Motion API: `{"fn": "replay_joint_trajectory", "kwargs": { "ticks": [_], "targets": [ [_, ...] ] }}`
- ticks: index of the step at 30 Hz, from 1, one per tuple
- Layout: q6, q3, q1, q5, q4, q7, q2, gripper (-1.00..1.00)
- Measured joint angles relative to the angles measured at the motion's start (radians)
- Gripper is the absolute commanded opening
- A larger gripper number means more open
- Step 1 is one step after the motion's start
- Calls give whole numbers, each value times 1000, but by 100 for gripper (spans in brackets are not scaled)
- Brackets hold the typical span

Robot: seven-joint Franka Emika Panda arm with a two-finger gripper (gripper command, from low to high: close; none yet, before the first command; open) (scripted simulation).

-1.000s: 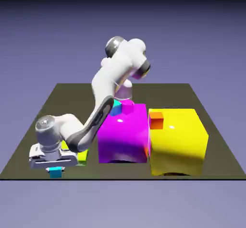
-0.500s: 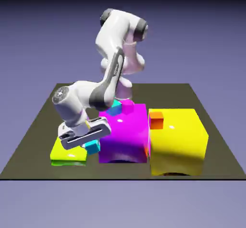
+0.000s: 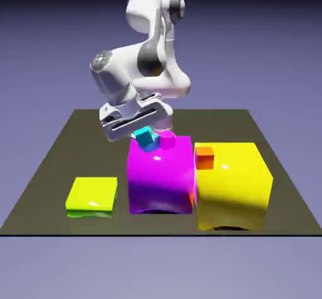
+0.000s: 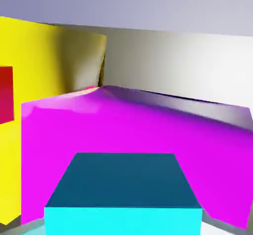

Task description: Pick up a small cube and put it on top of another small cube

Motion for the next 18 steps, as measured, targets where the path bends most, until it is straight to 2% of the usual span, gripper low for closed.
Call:
{"fn": "replay_joint_trajectory", "kwargs": {
  "ticks": [9, 11, 15, 16, 18],
  "targets": [
    [21, 114, -11, -254, -236, 296, -326, -100],
    [40, 106, 7, -281, -261, 326, -343, -100],
    [214, 98, 3, -288, -401, 327, -309, -100],
    [232, 97, 3, -289, -415, 327, -305, 100],
    [232, 97, 3, -292, -415, 328, -305, 100]
  ]
}}
